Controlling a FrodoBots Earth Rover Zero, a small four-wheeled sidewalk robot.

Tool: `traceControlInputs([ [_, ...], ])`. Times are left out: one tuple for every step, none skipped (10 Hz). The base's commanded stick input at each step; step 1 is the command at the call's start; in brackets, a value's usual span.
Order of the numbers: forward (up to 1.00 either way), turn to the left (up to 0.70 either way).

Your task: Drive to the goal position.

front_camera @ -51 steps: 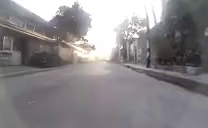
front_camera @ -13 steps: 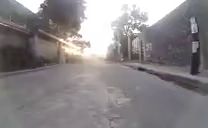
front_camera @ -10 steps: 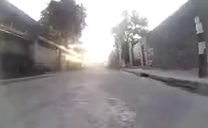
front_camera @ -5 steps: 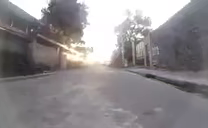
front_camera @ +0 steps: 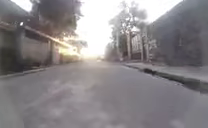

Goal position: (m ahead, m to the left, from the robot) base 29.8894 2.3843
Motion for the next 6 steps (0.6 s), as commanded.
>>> traceControlInputs([
  [1.0, -0.01],
  [1.0, -0.32],
  [1.0, -0.39],
  [1.0, -0.23],
  [1.0, -0.02],
  [1.0, -0.39],
])
